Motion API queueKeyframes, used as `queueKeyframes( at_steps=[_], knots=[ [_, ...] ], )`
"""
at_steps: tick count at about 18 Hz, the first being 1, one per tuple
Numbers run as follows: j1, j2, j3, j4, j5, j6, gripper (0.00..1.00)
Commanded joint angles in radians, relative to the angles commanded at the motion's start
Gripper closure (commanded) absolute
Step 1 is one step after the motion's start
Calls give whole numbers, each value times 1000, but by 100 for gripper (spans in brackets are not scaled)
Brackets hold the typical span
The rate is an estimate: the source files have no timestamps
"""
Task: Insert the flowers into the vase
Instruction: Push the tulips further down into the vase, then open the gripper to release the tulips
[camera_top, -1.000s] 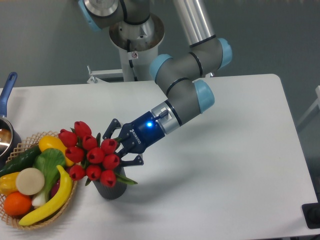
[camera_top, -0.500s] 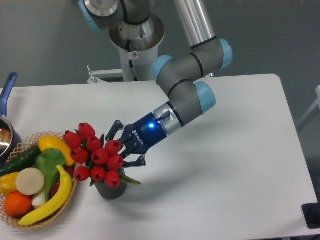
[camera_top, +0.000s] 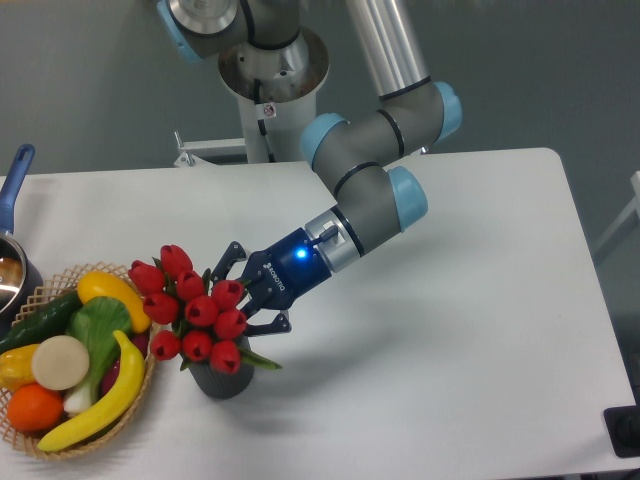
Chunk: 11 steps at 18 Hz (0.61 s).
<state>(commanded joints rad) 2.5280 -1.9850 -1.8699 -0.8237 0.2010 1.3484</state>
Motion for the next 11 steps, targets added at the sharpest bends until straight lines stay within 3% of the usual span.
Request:
queueKeyframes(
  at_steps=[2, 3, 4, 11],
  knots=[
    [0, 0, 0, 0, -2, 0, 50],
    [0, 0, 0, 0, -2, 0, 41],
    [2, 2, 0, 0, 0, 0, 38],
    [2, 2, -6, 0, 0, 34, 29]
  ],
)
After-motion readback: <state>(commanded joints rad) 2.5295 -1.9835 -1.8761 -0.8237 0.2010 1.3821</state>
